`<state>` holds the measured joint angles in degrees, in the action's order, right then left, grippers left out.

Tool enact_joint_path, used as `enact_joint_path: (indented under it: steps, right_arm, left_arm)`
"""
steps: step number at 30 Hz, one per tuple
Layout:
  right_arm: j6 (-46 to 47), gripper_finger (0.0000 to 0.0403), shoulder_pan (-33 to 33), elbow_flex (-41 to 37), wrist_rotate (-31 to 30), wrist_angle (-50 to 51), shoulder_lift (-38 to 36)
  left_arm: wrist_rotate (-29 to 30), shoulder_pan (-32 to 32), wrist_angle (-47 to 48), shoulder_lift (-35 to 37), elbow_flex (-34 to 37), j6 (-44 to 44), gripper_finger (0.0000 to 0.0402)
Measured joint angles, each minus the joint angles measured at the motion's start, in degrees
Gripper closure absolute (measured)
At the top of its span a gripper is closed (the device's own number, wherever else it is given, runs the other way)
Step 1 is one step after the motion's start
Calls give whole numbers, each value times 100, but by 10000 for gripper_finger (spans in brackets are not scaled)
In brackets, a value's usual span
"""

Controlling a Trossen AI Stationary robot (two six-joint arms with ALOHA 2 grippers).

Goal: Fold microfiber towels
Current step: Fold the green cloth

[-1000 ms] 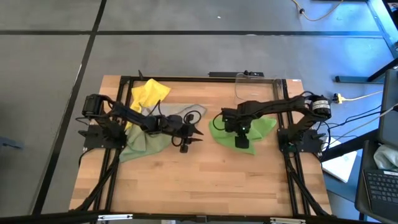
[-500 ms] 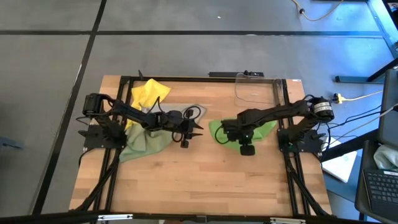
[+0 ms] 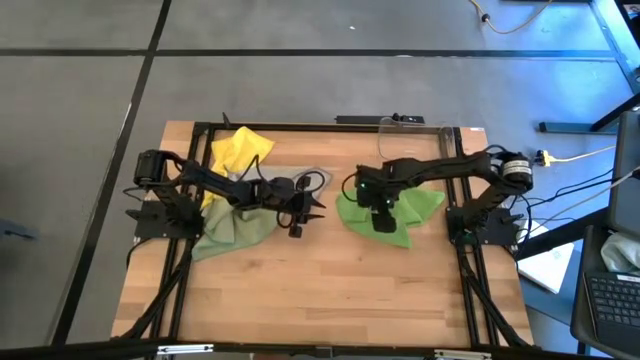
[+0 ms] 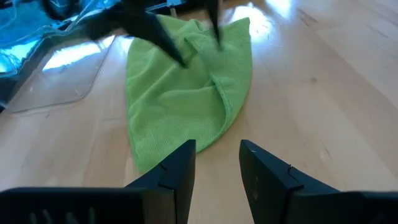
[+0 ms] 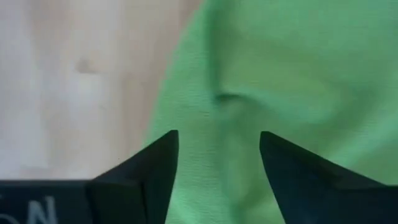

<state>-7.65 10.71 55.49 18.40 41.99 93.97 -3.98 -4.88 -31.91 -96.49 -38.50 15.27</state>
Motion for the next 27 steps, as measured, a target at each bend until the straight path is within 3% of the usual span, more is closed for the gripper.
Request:
enact_joint_path:
  steps: [3, 10, 19, 23, 27]
  right_arm:
    - [233, 173, 12, -379, 629, -185, 0]
    - [566, 191, 16, -701, 689, -95, 0]
    - [764, 222, 9, -213, 840, 662, 0]
    - [895, 259, -125, -74, 819, 779, 0]
    - [886, 340, -372, -66, 963, 644, 0]
  left_arm:
    - [-5, -9, 18, 0, 0, -24, 282]
    - [-16, -9, 67, 0, 0, -114, 282]
    - [-14, 90, 133, 0, 0, -133, 282]
    - [-12, 93, -5, 0, 0, 45, 282]
    - [-12, 34, -85, 0, 0, 575, 282]
